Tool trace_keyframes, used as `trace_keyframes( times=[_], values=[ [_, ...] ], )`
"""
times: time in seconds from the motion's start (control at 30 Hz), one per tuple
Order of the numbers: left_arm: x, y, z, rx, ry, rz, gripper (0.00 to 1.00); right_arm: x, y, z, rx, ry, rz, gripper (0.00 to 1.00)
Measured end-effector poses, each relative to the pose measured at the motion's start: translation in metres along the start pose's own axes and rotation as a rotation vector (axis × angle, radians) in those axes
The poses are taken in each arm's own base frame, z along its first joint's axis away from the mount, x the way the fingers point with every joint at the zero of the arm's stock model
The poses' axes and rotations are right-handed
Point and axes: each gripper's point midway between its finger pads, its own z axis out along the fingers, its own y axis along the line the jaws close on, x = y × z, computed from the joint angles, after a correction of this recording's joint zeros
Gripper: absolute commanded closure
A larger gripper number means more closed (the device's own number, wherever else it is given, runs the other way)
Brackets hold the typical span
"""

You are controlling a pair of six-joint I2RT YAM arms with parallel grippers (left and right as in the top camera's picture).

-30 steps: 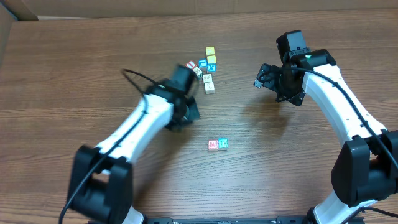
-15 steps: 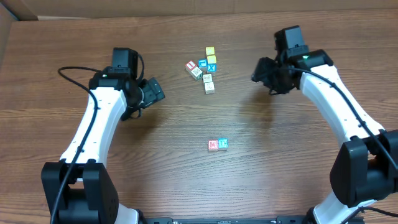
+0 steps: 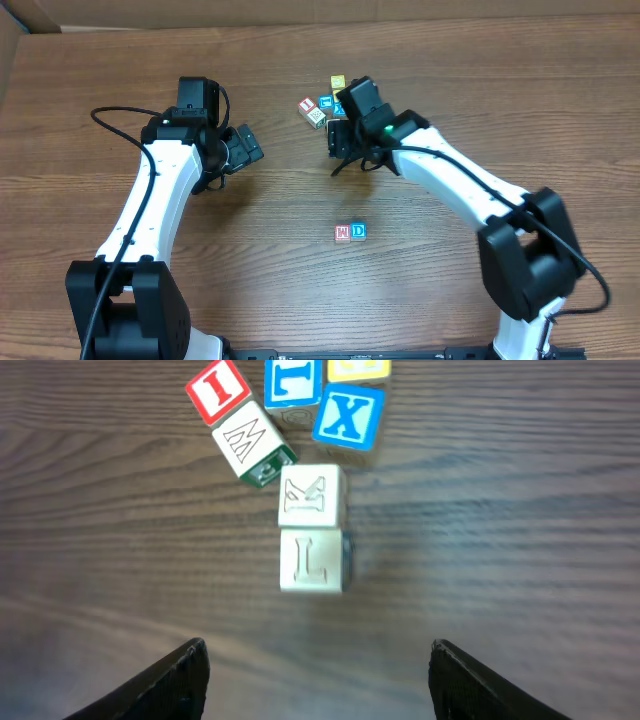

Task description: Flip 4 blocks

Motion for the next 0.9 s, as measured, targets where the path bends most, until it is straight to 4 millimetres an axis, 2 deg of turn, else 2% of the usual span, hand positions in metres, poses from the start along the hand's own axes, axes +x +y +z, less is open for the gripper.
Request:
trace_keyframes(
  times=[0.2,0.33,0.47,0.6,0.73,0.83,0.9],
  values=[
    [0.000,0.000,0.000,0.000,0.000,0.003,0.00,0.009,-0.001,0.046,0.020,-0.003,-0.011,0.29],
    [0.000,0.000,0.000,0.000,0.000,0.003,0.00,0.013,-0.003,0.064,0.023,-0.003,-0.011,0.33],
    [0.000,0.000,0.000,0.000,0.000,0.003,0.01,0.006,0.000,0.066,0.009,-0.035,-0.016,0.49],
    [0.000,0.000,0.000,0.000,-0.001,0.004,0.00,0.003,0.001,0.066,0.008,-0.044,-0.013,0.56],
    [0.000,0.000,0.000,0.000,-0.001,0.003,0.00,0.005,0.000,0.066,0.011,-0.039,-0.013,0.56],
    [0.000,0.000,0.000,0.000,-0.001,0.003,0.00,0.005,0.000,0.066,0.012,-0.037,-0.012,0.47],
    [0.000,0.000,0.000,0.000,-0.001,0.003,0.00,0.005,0.000,0.066,0.013,-0.037,-0.014,0.48]
  ],
)
